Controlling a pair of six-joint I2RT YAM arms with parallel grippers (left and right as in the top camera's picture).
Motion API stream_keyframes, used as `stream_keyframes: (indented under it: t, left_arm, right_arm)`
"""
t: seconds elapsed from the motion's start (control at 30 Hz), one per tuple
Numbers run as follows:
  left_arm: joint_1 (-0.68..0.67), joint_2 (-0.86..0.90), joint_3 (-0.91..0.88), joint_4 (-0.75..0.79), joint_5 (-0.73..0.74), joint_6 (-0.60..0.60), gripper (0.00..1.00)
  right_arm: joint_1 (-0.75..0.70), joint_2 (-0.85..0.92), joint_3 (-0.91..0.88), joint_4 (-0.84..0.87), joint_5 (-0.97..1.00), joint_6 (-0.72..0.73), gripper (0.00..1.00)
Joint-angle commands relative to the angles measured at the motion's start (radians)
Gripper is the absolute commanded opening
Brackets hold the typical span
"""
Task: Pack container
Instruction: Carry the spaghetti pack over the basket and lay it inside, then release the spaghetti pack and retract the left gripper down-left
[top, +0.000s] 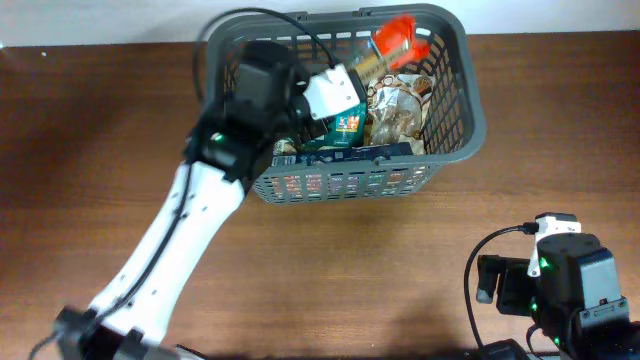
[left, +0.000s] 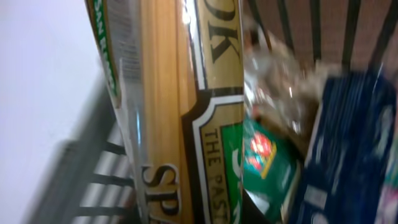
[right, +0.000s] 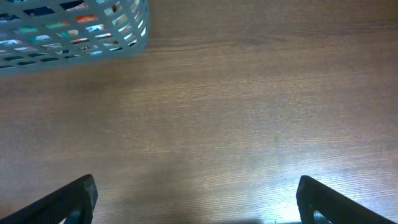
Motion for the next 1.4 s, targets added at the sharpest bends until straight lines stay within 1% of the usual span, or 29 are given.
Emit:
stream_keyframes:
  t: [0.0, 0.03, 0.1, 0.2, 0.3, 0.33, 0.43, 0.57, 0.7, 0.9, 1.0, 1.2, 1.27, 1.37]
  left_arm:
    - [-0.005, -0.003, 0.046, 0.025, -0.065, 0.087, 0.13]
    - [-0.005, -0.003, 0.046, 0.028, -0.075, 0.080, 0.98]
    - [-0.005, -0.004, 0.046, 0.053, -0.117, 0.040, 0.99]
    - [-0.005, -0.012, 0.059, 0.065, -0.170, -0.051, 0.99]
    - [-0.005, -0.054, 0.068, 0.055, -0.216, -0.187, 0.99]
    - [-0.005, -0.080, 0.068, 0.038, -0.220, -0.211, 0.99]
    - [-0.004, -0.188, 0.068, -0.040, -0.219, -0.226, 0.99]
    - [-0.004, -0.336, 0.068, -0.130, -0.219, -0.318, 0.99]
    - [-0.004, -0.441, 0.068, -0.206, -0.211, -0.321, 0.99]
    - [-0.004, -0.523, 0.068, -0.284, -0.211, -0.321, 0.99]
    - [-0.004, -0.540, 0.068, -0.315, -0.213, -0.321, 0.99]
    - [-0.004, -0.548, 0.068, -0.440, -0.216, -0.320, 0.99]
    - [-0.004, -0.548, 0.068, -0.452, -0.242, -0.319, 0.99]
    - [-0.004, -0.548, 0.068, -0.461, -0.241, -0.320, 0.99]
  right_arm:
    - [-0.002, -0.007, 0.000, 0.003, -0.002, -0.006, 0.99]
    - [-0.002, -0.007, 0.000, 0.003, -0.002, -0.006, 0.99]
    - [-0.002, -0.007, 0.000, 0.003, -0.002, -0.006, 0.99]
    - [-0.002, -0.007, 0.000, 0.003, -0.002, -0.006, 0.99]
    - [-0.002, -0.007, 0.000, 0.003, -0.002, -0.006, 0.99]
    - [-0.002, -0.007, 0.000, 0.003, -0.002, -0.006, 0.99]
    - [-0.002, -0.007, 0.000, 0.003, -0.002, -0.006, 0.99]
    - [-0.002, -0.007, 0.000, 0.003, -0.002, -0.006, 0.99]
    - [-0.002, -0.007, 0.000, 0.003, -0.002, -0.006, 0.99]
    - [-0.002, -0.007, 0.000, 0.003, -0.002, -0.006, 0.99]
    - [-0.002, -0.007, 0.000, 0.003, -0.002, -0.006, 0.99]
    - [-0.002, -0.007, 0.000, 0.003, -0.002, -0.006, 0.99]
    - [-0.002, -0.007, 0.000, 0.003, -0.002, -0.006, 0.99]
    - [-0.002, -0.007, 0.000, 0.003, -0.002, -0.006, 0.99]
